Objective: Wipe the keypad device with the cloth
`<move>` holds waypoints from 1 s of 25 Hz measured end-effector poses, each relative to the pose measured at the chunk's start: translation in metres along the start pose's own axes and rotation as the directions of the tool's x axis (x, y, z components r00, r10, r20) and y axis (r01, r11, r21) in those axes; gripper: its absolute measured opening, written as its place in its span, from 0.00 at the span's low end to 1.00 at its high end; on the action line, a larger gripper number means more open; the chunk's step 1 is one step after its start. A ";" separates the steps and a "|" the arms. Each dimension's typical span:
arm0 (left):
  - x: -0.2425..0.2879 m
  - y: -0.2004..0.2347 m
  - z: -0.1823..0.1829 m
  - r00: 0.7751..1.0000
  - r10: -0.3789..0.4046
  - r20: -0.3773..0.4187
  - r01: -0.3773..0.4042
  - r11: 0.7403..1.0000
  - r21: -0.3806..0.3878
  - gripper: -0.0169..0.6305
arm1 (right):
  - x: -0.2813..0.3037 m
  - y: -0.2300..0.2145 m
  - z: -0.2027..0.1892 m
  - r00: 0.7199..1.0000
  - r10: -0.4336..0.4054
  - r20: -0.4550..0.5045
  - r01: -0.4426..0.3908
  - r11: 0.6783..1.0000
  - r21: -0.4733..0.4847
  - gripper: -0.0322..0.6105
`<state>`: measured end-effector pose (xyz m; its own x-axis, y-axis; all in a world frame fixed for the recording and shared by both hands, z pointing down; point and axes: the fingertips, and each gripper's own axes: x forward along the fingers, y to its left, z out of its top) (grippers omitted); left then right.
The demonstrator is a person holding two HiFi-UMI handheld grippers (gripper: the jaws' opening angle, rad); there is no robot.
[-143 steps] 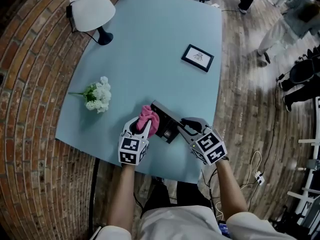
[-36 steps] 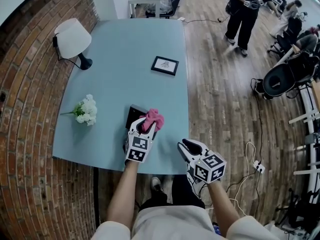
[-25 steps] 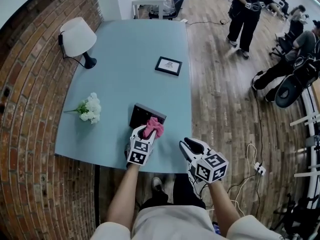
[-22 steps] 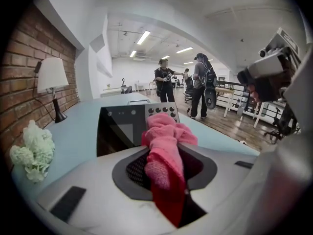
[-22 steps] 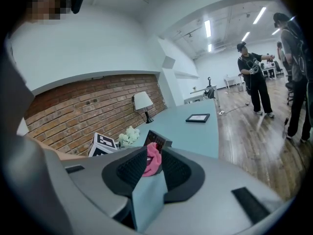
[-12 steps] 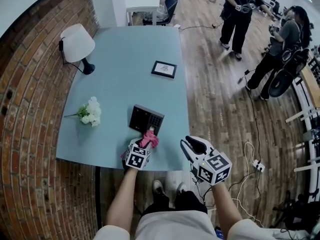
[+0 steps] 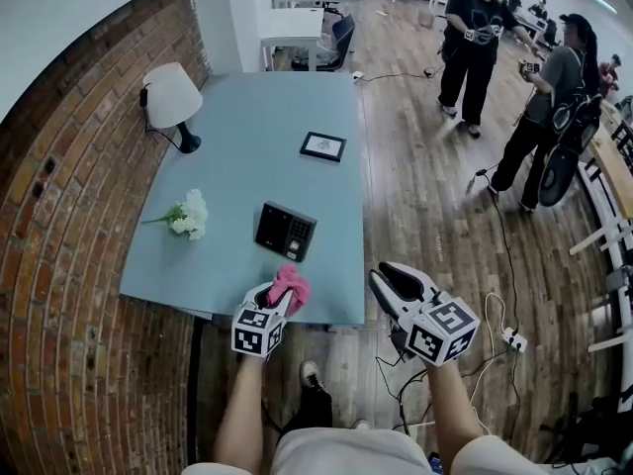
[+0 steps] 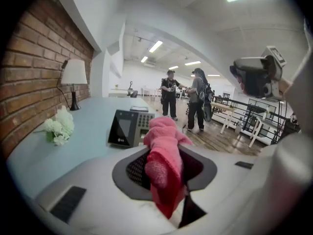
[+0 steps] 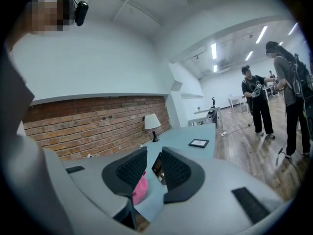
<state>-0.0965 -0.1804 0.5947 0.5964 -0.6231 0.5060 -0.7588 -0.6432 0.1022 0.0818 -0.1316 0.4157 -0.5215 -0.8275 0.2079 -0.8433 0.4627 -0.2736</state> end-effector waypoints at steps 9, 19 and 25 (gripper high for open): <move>-0.131 -0.105 0.094 0.956 0.088 0.280 -0.113 0.991 0.074 0.24 | -0.126 0.033 0.035 0.999 -0.032 0.022 0.035 0.992 -0.124 0.23; -0.248 -0.212 0.128 0.901 0.113 0.419 -0.180 0.976 0.124 0.24 | -0.247 0.091 0.060 0.989 0.058 0.134 -0.035 0.985 -0.170 0.23; -0.292 -0.257 0.131 0.877 0.097 0.470 -0.194 0.967 0.163 0.24 | -0.284 0.115 0.061 0.986 0.070 0.153 -0.035 0.975 -0.217 0.22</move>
<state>-0.0407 0.1082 0.3084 0.5725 -0.8183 0.0510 -0.8074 -0.5735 -0.1387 0.1405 0.1377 0.2680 -0.5530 -0.8321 0.0423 -0.8324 0.5497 -0.0700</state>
